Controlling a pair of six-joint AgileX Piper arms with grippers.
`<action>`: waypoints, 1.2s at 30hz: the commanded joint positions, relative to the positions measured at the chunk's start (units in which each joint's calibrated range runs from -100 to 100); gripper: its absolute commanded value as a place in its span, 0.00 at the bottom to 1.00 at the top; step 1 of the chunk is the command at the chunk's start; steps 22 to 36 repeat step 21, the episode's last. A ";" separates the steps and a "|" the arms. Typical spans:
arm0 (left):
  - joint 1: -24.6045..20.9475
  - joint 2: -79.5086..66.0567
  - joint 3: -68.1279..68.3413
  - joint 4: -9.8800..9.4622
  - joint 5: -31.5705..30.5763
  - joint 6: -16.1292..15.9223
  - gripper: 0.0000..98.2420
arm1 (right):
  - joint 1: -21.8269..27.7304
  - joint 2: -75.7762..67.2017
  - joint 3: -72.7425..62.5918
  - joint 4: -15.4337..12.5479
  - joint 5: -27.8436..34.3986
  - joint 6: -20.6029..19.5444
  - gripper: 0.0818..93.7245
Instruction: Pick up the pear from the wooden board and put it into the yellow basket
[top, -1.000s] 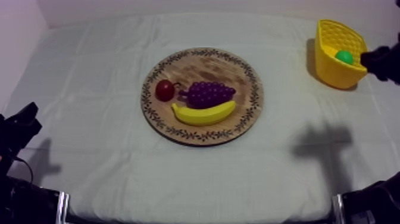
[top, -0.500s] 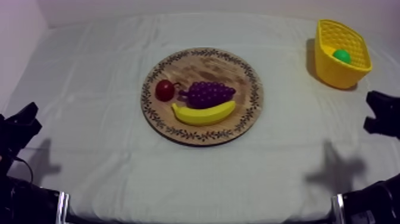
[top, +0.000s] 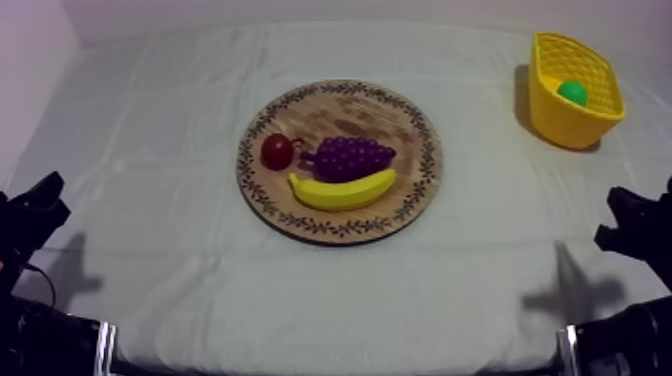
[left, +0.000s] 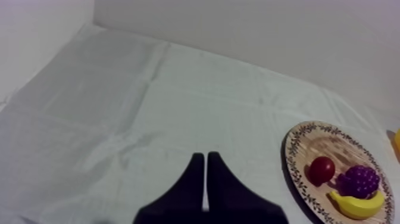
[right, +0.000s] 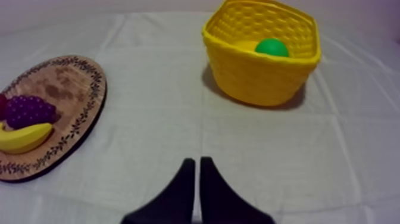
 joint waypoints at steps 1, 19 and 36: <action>-0.01 0.00 0.05 0.02 -0.01 -0.01 0.00 | -0.05 -0.11 0.25 0.29 -0.63 -0.08 0.00; -0.01 0.00 0.05 0.02 -0.01 -0.02 0.00 | -0.04 -0.17 1.51 0.49 -6.46 10.69 0.00; -0.01 0.00 0.05 0.02 -0.01 -0.01 0.00 | -0.04 -0.17 1.52 0.49 -6.46 10.62 0.00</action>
